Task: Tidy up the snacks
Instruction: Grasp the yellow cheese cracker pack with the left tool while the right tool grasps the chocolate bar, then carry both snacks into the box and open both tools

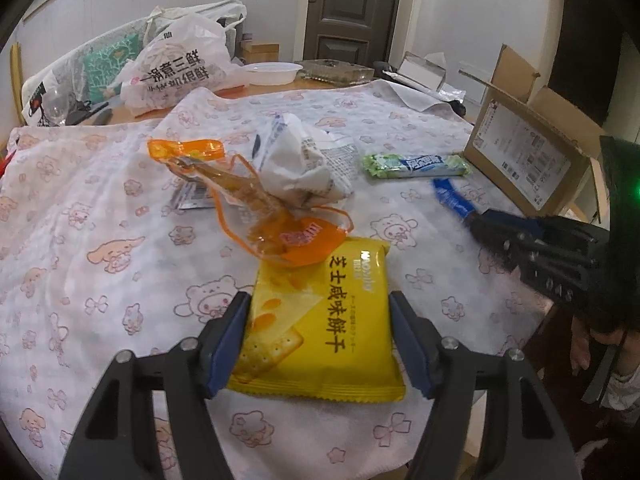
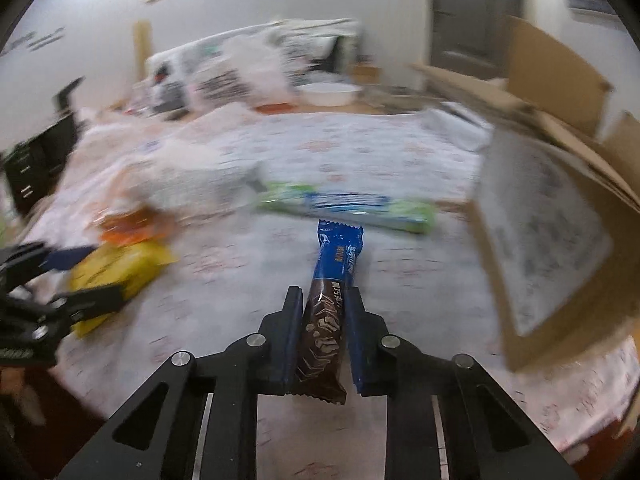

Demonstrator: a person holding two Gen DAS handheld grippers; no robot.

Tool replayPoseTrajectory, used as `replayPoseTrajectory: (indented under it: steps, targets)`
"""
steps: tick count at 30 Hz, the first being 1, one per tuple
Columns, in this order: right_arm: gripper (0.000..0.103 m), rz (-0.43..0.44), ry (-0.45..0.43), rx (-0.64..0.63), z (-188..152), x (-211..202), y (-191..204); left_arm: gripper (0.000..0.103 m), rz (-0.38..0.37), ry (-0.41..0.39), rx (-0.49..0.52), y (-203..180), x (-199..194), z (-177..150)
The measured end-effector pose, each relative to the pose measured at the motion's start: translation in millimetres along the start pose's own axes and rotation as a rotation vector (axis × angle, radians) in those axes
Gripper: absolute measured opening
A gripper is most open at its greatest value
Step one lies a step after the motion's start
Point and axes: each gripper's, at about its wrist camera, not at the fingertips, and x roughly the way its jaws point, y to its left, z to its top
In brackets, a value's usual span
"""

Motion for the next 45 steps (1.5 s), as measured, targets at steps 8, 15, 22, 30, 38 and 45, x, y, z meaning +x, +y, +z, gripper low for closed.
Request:
replayPoseTrajectory:
  steps: [8,15,22,30,38,45]
  targets:
    - [0.020,0.032,0.032,-0.027,2,6,10,0.066,0.001,-0.003,0.003,-1,-1,-1]
    - [0.014,-0.009,0.023,-0.045,5,15,15,0.066,-0.010,0.001,0.015,-4,-1,-1]
    - [0.014,0.029,-0.005,-0.048,5,-1,14,0.066,-0.046,0.004,0.029,-15,-3,-2]
    - [0.014,0.061,-0.065,-0.069,2,-30,9,0.066,-0.086,-0.021,0.025,-42,-12,-3]
    - [0.014,0.121,-0.131,-0.068,9,-58,3,0.066,-0.060,-0.092,0.026,-52,-40,17]
    - [0.014,0.206,-0.207,-0.107,41,-79,14,0.066,0.013,-0.218,0.012,-44,-87,54]
